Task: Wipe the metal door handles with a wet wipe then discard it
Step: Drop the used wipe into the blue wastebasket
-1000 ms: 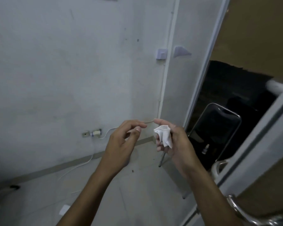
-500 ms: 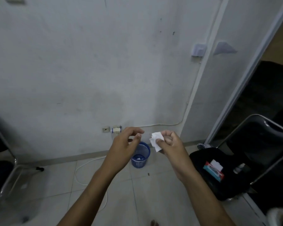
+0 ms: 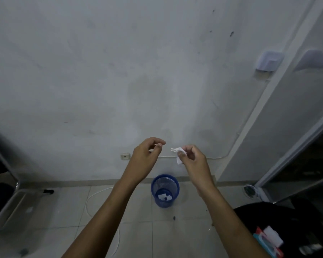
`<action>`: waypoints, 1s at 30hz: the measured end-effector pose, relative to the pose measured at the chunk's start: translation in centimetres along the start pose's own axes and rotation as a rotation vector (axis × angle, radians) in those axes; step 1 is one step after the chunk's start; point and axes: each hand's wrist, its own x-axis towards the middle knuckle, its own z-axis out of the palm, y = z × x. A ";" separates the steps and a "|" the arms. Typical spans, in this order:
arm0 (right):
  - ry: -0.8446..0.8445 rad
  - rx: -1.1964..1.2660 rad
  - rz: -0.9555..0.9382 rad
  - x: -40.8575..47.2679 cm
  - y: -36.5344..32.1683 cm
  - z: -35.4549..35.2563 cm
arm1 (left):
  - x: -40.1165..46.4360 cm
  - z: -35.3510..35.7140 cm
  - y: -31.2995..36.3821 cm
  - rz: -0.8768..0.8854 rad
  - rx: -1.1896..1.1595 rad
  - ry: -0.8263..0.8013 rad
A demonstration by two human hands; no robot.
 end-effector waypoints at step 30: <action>-0.019 -0.162 0.139 18.9 19.1 7.6 | 14.2 11.0 -22.1 -0.126 0.079 -0.040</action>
